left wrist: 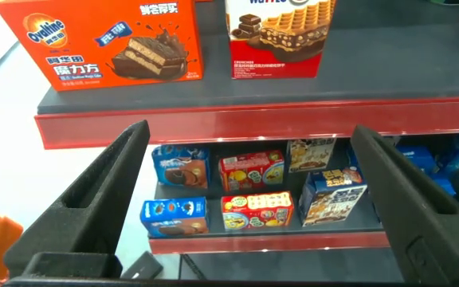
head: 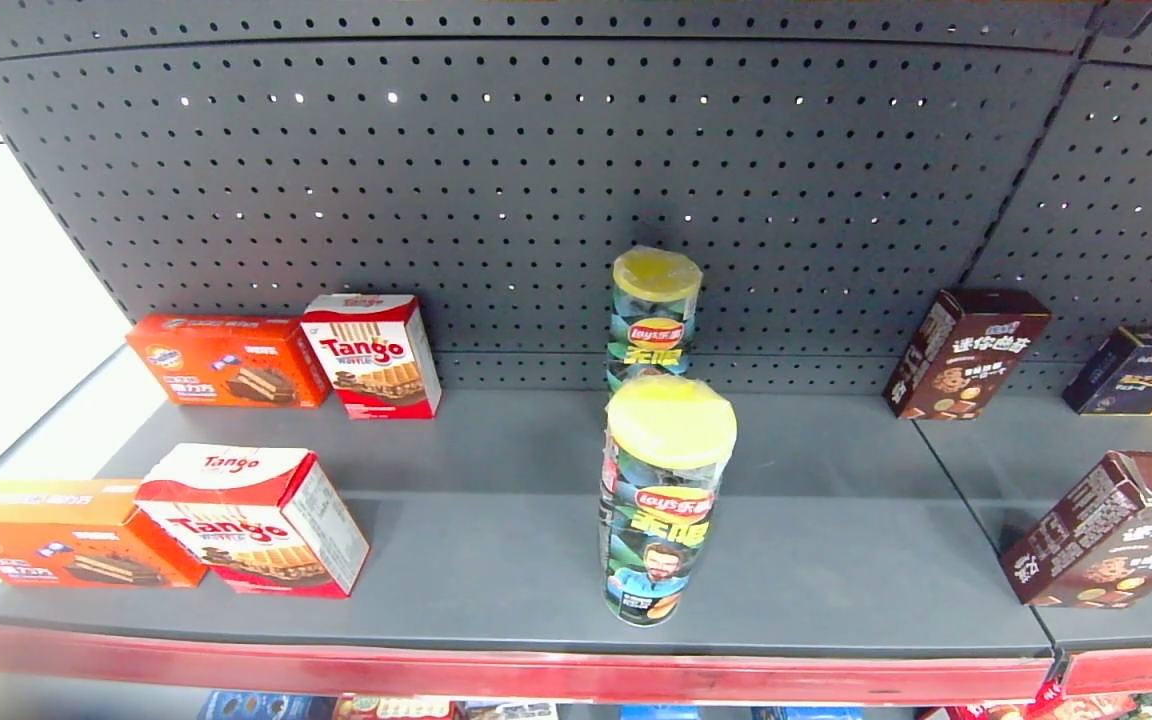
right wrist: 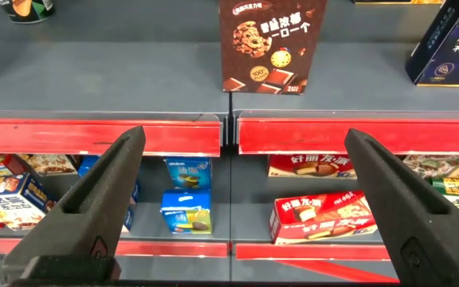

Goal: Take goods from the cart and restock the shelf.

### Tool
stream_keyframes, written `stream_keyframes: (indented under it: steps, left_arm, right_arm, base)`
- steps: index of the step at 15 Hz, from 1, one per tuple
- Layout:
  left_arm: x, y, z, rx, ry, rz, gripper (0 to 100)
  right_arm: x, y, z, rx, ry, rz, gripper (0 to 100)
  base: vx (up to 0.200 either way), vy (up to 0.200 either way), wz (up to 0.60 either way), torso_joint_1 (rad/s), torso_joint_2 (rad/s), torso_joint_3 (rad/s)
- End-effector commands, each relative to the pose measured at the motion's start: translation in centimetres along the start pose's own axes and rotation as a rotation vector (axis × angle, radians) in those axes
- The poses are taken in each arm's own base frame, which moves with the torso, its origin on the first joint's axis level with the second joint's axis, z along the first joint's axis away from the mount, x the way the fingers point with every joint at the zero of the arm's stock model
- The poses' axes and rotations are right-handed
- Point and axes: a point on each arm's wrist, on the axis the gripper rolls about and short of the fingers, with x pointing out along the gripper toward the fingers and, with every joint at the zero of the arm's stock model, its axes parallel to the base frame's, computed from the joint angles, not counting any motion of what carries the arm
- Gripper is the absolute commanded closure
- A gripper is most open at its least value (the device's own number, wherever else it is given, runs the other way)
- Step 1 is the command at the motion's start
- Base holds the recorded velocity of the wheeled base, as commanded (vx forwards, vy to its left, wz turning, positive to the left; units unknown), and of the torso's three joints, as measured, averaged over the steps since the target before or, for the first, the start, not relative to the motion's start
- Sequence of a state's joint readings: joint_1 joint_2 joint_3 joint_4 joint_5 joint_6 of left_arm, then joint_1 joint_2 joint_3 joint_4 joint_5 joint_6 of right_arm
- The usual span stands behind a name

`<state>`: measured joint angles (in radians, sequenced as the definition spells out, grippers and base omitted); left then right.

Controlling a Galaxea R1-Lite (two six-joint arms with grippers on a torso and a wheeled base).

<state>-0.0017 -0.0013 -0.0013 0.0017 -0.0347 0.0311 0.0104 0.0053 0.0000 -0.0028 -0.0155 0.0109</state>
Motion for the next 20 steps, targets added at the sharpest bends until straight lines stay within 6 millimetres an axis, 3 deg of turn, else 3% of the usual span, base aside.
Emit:
stream_keyframes:
  steps: [1,20]
  left_arm:
    - [0.02,0.0,-0.03,0.0,0.002,0.001,0]
    - [0.01,0.0,0.0,0.0,0.002,-0.001,0]
  right_arm:
    - [0.02,0.0,0.01,0.0,0.002,0.0,0]
    - [0.02,0.0,0.01,-0.002,0.002,-0.001,0]
  base:
    - [0.0,0.0,0.0,0.0,0.0,0.0]
    - [0.0,0.0,0.0,0.0,0.0,0.0]
